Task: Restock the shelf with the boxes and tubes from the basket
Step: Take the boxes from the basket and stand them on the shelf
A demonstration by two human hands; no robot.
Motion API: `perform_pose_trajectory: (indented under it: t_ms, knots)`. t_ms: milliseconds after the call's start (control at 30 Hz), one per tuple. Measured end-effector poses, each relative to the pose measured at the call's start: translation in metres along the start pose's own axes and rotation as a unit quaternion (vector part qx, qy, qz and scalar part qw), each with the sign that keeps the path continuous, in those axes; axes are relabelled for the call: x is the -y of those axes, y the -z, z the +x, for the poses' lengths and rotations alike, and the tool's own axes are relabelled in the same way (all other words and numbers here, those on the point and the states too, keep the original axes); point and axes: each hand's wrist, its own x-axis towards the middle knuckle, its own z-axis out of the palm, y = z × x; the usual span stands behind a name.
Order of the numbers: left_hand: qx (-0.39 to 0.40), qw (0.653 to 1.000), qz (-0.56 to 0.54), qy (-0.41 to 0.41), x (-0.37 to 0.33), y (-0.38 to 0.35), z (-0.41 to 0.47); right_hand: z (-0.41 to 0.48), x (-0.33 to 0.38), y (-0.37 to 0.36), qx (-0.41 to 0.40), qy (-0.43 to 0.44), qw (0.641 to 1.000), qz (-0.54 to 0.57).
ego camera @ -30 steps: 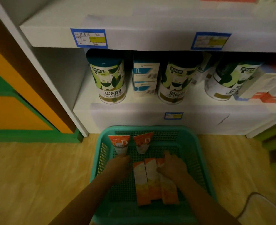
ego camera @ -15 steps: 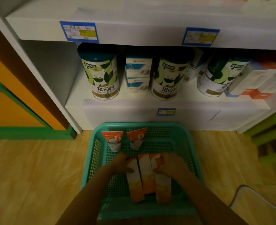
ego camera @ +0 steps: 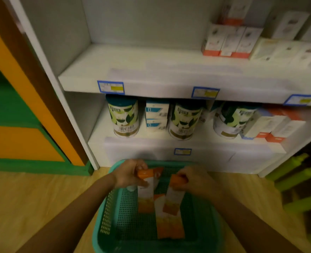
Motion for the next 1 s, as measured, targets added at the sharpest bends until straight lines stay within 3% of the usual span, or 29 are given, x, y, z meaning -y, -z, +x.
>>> perform_pose_trajectory:
  t_ms: [100, 267, 633, 1000]
  knots:
    - [-0.046, 0.998, 0.022, -0.040, -0.042, 0.045, -0.019, -0.021, 0.028, 0.062, -0.028, 0.035, 0.999, 0.010]
    - [-0.119, 0.984, 0.081, -0.104, -0.120, 0.123, -0.057, -0.055, 0.074, 0.158, -0.103, 0.097, 0.988, -0.069]
    - [-0.234, 0.940, 0.185, -0.167, -0.290, 0.263, -0.145, -0.140, 0.161, 0.321, -0.226, 0.123, 0.960, -0.110]
    - [-0.341, 0.896, 0.228, -0.171, -0.372, 0.364, -0.184, -0.174, 0.225, 0.433, -0.358, 0.177, 0.913, -0.081]
